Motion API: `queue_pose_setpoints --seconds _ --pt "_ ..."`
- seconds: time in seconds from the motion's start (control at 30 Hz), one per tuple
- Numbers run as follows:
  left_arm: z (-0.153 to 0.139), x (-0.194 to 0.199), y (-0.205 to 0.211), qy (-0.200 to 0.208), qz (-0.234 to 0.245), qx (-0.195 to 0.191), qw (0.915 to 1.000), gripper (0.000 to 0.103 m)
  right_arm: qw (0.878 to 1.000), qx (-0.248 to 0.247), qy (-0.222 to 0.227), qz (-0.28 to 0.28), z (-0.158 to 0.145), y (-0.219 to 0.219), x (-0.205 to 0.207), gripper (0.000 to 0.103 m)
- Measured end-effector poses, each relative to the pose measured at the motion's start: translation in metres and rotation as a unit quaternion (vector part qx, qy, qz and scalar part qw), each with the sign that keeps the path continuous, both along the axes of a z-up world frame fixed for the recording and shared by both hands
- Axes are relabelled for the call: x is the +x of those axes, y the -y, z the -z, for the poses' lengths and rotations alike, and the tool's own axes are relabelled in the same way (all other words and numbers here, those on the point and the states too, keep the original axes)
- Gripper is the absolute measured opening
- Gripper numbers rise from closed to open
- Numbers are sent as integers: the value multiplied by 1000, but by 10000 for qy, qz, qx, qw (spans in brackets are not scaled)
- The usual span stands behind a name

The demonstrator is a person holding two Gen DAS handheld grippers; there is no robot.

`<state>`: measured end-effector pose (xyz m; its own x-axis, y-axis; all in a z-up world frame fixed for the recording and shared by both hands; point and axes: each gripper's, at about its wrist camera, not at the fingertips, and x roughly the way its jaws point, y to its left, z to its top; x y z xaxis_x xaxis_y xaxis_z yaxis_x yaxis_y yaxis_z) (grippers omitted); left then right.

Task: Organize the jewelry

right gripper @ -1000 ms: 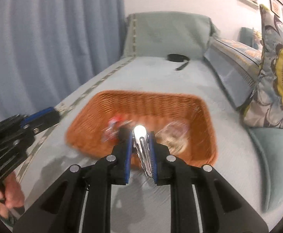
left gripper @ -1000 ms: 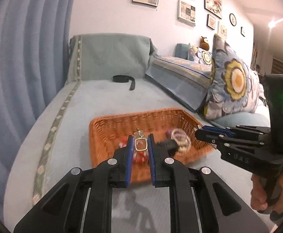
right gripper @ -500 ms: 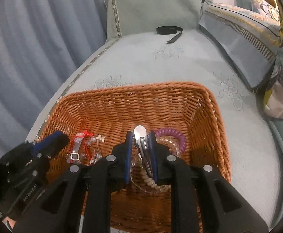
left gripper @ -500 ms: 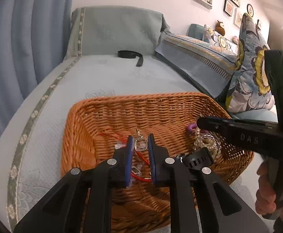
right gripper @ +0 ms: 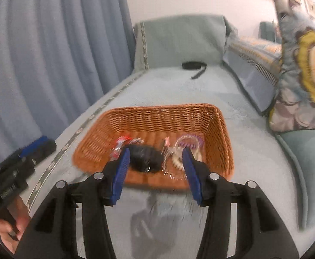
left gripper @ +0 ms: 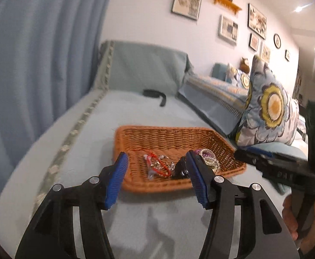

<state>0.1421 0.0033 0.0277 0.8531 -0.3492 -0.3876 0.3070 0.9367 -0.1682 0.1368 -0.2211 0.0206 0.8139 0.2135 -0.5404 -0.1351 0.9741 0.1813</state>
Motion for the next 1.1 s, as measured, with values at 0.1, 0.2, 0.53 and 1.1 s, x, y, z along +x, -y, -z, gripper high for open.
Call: queue_pose_setpoints --seconds 0.1,0.2,0.53,1.1 --pt "-7 -30 -9 275 -222 -99 9993 63 9994 -194 287 92 0 -11 -34 54" --pt "-2 -58 -12 566 -419 -127 9974 66 9977 -317 569 164 4 -20 -60 56" --pt "39 -70 -1 670 -949 410 9924 70 9944 -588 768 416 42 -21 -75 58" --pt "52 -74 1 861 -1236 682 9862 86 9886 -781 1112 654 49 -24 -88 69"
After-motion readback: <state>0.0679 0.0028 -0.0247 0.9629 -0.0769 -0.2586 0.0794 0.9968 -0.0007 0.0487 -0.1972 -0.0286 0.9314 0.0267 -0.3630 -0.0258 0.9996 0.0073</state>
